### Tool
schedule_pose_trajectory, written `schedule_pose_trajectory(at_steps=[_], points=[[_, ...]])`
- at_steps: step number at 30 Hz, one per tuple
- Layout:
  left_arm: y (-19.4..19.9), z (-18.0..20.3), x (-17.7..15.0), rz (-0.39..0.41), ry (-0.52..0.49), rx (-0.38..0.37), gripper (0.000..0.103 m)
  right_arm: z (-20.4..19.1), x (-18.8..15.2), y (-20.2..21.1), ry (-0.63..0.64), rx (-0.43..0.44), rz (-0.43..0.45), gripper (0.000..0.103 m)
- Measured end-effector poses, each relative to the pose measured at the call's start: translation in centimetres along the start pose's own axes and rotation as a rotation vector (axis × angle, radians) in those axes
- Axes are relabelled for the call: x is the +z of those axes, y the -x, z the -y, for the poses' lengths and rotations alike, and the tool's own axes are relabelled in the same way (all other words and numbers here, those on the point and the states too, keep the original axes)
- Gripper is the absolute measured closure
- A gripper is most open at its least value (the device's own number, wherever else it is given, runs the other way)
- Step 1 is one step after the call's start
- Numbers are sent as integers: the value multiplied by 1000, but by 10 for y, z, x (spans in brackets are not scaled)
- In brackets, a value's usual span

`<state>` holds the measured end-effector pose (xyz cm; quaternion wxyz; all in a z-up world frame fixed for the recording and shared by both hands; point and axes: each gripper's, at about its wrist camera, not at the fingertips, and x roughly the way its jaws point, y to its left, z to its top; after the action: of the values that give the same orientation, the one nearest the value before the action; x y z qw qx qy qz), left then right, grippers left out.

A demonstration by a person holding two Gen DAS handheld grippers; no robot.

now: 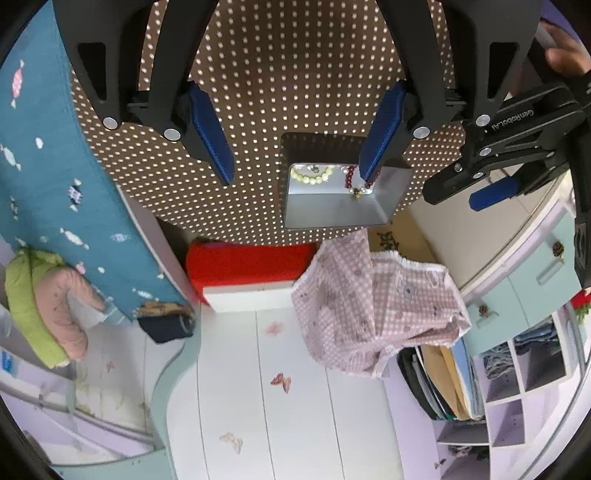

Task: Organize jewelry

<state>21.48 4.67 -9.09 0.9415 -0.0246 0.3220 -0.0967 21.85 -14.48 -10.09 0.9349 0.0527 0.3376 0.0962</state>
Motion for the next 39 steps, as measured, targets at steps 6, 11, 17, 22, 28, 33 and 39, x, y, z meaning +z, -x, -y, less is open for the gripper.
schedule_pose_trajectory(at_steps=[6,11,17,22,28,33,39], points=[[50,29,-10,74,-102,32,20,-11,-9,57,31,-20,87,31],[95,41,-20,149,-100,25,20,-22,-21,106,64,-73,168,29],[147,51,-28,248,-83,-3,20,-32,-38,165,74,-95,273,23],[180,59,-38,317,-105,-9,20,-39,-50,203,79,-117,343,22],[209,74,-53,406,-146,57,20,-46,-63,228,84,-151,385,22],[219,76,-59,448,-151,68,20,-51,-71,242,95,-176,427,22],[226,77,-65,482,-156,85,20,-55,-74,248,103,-201,445,21]])
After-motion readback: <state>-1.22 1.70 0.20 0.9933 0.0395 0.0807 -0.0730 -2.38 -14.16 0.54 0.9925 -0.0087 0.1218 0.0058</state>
